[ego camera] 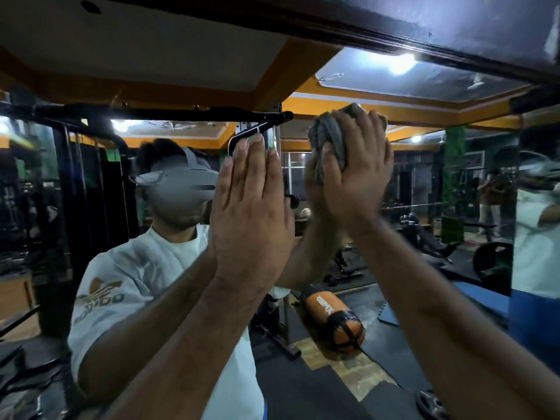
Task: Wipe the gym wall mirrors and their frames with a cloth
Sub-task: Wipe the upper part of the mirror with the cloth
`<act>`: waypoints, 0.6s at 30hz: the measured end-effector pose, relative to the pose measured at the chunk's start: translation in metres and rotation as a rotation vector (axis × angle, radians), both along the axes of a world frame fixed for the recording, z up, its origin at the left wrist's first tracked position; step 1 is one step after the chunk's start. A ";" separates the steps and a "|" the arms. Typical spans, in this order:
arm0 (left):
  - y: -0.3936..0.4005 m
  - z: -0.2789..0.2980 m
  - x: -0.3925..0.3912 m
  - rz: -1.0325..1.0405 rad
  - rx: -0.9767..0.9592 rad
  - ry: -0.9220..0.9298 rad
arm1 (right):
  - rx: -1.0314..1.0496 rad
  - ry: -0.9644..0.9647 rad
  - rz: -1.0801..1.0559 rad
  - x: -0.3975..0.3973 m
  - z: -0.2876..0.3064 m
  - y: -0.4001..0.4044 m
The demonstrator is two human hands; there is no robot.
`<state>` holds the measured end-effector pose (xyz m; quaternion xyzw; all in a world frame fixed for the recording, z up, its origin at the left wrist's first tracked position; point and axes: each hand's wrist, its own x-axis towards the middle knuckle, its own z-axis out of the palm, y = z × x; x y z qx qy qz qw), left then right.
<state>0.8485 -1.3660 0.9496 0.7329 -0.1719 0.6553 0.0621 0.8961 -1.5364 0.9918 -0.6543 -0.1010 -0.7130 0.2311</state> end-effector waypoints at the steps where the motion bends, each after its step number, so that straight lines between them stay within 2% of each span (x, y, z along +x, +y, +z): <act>1: -0.008 -0.001 0.001 0.001 -0.015 0.001 | 0.017 -0.018 0.027 0.000 -0.003 0.007; 2: -0.015 -0.003 0.001 0.003 -0.036 0.002 | -0.029 -0.027 0.058 -0.001 -0.010 0.012; 4: -0.028 -0.007 0.003 0.007 -0.065 0.001 | -0.251 -0.045 0.078 -0.002 -0.026 0.004; 7: -0.044 -0.012 0.009 0.016 -0.058 -0.008 | -0.514 -0.064 0.048 0.001 -0.029 -0.043; 8: -0.049 -0.012 0.010 0.020 -0.058 -0.007 | -0.500 -0.059 0.042 0.005 -0.022 -0.058; 12: -0.078 -0.008 0.015 0.016 -0.074 -0.013 | -0.196 0.003 0.117 0.009 0.011 -0.082; 13: -0.086 -0.007 0.017 0.016 -0.077 -0.016 | -0.194 0.007 0.120 0.008 0.011 -0.079; 18: -0.118 -0.020 0.020 -0.005 -0.199 0.003 | -0.556 -0.057 0.137 0.014 -0.038 -0.112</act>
